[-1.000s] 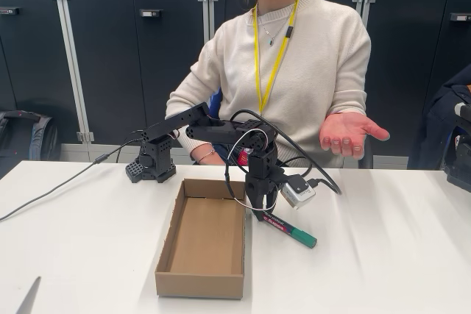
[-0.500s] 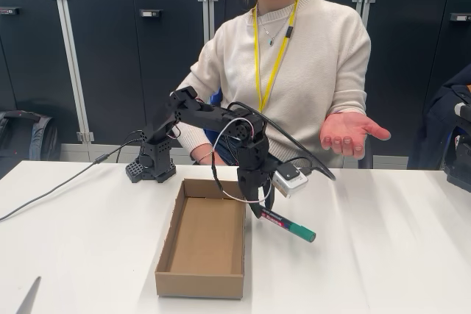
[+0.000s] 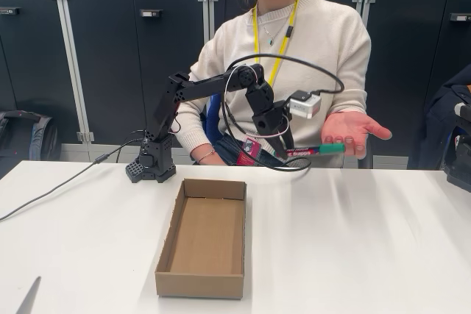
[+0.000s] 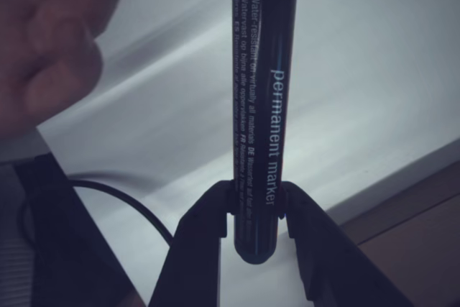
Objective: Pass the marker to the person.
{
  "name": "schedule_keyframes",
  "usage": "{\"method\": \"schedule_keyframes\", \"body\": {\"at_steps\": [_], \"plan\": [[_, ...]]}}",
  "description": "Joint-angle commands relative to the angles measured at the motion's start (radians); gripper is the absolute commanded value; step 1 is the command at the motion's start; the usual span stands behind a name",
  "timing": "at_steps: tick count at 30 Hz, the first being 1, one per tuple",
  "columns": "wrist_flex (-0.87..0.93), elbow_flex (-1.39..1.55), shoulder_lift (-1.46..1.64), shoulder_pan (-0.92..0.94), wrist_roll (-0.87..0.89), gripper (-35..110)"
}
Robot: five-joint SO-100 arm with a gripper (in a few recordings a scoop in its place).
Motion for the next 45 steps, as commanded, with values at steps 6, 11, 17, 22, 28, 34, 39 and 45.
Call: {"method": "schedule_keyframes", "body": {"at_steps": [6, 11, 17, 22, 28, 34, 39, 45], "plan": [[0.075, -0.379, -0.129, -0.044, 0.025, -5], [0.089, -0.541, -0.244, -0.032, 0.014, -5], [0.087, -0.681, -0.333, -0.061, 0.006, -5], [0.138, -0.796, -0.413, -0.084, 0.008, -5], [0.15, -0.808, -0.454, -0.132, 0.025, -5], [0.114, -0.89, -0.523, -0.155, 0.038, -5], [0.107, -0.887, -0.549, -0.143, 0.04, -5], [0.066, -0.888, -0.594, -0.117, 0.051, -5]]}}
